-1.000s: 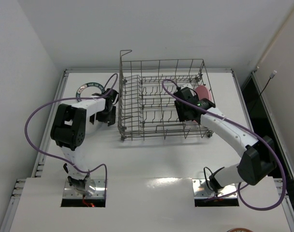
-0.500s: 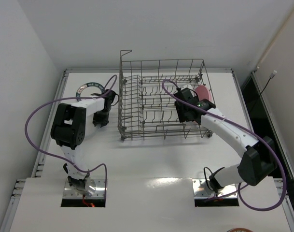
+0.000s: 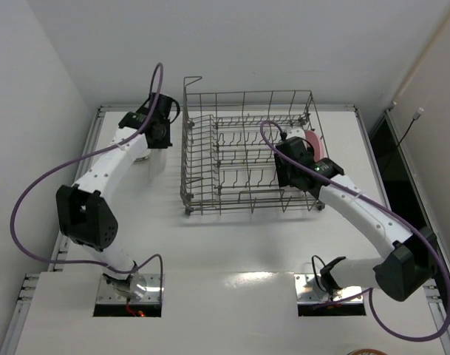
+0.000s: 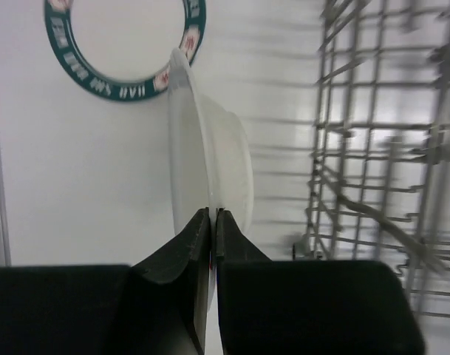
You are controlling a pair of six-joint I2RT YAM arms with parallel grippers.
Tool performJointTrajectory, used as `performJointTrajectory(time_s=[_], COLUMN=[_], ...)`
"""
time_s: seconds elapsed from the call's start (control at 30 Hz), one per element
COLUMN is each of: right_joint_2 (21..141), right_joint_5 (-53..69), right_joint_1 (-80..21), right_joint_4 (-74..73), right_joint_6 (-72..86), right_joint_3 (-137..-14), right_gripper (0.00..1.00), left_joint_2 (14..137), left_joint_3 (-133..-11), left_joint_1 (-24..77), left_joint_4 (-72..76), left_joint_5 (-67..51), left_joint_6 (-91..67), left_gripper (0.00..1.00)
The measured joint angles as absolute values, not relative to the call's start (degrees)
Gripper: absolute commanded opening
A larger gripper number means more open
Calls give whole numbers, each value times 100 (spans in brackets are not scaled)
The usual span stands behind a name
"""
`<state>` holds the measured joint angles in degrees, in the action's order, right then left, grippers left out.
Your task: Load the plates into the dish rack
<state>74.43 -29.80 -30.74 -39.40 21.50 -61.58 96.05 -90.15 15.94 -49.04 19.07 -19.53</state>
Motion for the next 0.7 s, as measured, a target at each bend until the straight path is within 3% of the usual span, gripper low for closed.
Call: performJointTrajectory(time_s=[0.5,0.7], right_joint_2=[7393,7067], right_joint_5=[-2827,-2834], right_joint_1=[-2893,-2847], right_joint_4=[-3848,-3813], right_joint_6=[2228,2318], right_joint_3=[-5929,-5857], right_gripper=[55,55], left_joint_2=[9100,9094], left_joint_3=[-9443,-10728], left_joint_1=[1693,1778], left_joint_4=[-5286,-5603], left_joint_5=[1874,1839], left_joint_6=[-2053,-2213], left_gripper=[0,0])
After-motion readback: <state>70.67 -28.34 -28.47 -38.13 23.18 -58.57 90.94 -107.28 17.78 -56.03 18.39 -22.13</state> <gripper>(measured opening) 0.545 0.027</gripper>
